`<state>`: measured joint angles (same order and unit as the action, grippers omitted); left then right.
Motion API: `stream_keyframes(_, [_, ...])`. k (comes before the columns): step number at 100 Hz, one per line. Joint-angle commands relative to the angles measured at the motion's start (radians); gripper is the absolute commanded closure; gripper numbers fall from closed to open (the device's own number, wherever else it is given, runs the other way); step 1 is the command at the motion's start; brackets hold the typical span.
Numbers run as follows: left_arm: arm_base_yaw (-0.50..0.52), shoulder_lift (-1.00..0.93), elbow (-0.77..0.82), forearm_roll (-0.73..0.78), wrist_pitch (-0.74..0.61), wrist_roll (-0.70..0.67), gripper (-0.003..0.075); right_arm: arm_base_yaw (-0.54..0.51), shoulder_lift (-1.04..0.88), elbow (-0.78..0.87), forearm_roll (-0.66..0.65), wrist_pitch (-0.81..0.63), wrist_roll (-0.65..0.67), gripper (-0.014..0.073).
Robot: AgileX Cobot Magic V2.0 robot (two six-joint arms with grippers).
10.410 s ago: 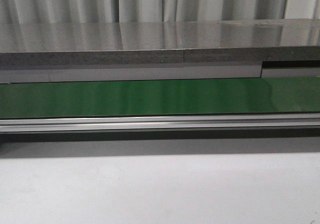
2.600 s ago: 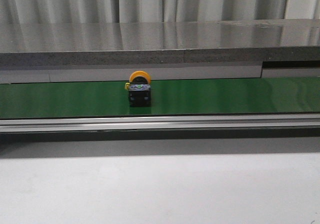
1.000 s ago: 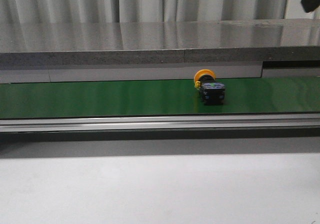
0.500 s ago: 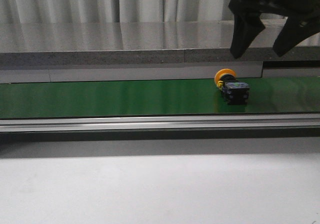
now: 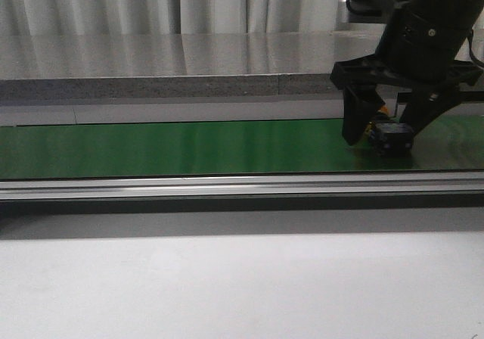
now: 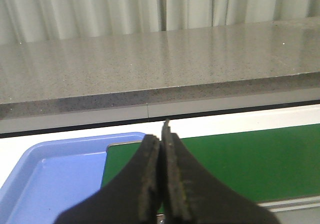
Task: Move button from left to right
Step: 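Lower the right gripper onto the button at the belt end and grasp it, then lift the button off the belt and lower it into the green tray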
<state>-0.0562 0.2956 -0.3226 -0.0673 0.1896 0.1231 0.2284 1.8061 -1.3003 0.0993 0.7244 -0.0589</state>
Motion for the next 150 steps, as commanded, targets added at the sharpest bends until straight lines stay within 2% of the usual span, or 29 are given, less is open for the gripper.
stream_keyframes(1, [-0.011, 0.007, -0.027, -0.003, -0.082, -0.001, 0.074, -0.001, -0.042, -0.037, -0.009, 0.002, -0.011, 0.0169])
stream_keyframes(11, [-0.011, 0.007, -0.027, -0.003, -0.082, -0.001, 0.074, -0.002, -0.042, -0.037, -0.012, 0.027, -0.011, 0.0386])
stream_keyframes(18, [-0.011, 0.007, -0.027, -0.003, -0.082, -0.001, 0.074, -0.002, -0.042, -0.037, -0.017, 0.042, -0.011, 0.0473])
stream_keyframes(22, [-0.011, 0.007, -0.027, -0.003, -0.082, -0.001, 0.074, -0.002, -0.043, -0.037, -0.023, 0.051, -0.011, 0.0488])
stream_keyframes(52, [-0.011, 0.007, -0.027, -0.003, -0.082, -0.001, 0.074, -0.054, -0.134, -0.037, -0.154, 0.069, -0.011, 0.0488])
stream_keyframes(78, [-0.011, 0.007, -0.027, -0.003, -0.082, -0.001, 0.074, -0.242, -0.215, -0.037, -0.214, 0.067, -0.066, 0.0488])
stream_keyframes(95, [-0.011, 0.007, -0.027, -0.003, -0.082, -0.001, 0.074, -0.399, -0.214, -0.038, -0.205, 0.057, -0.138, 0.0488])
stream_keyframes(116, [-0.011, 0.007, -0.027, -0.003, -0.082, -0.001, 0.074, -0.555, -0.214, -0.038, -0.168, -0.032, -0.303, 0.0488])
stream_keyframes(132, [-0.011, 0.007, -0.027, -0.003, -0.082, -0.001, 0.074, -0.645, -0.187, -0.04, -0.081, -0.101, -0.403, 0.0488])
stream_keyframes(150, [-0.011, 0.007, -0.027, -0.003, -0.082, -0.001, 0.074, -0.696, -0.102, -0.044, 0.026, -0.096, -0.539, 0.0488])
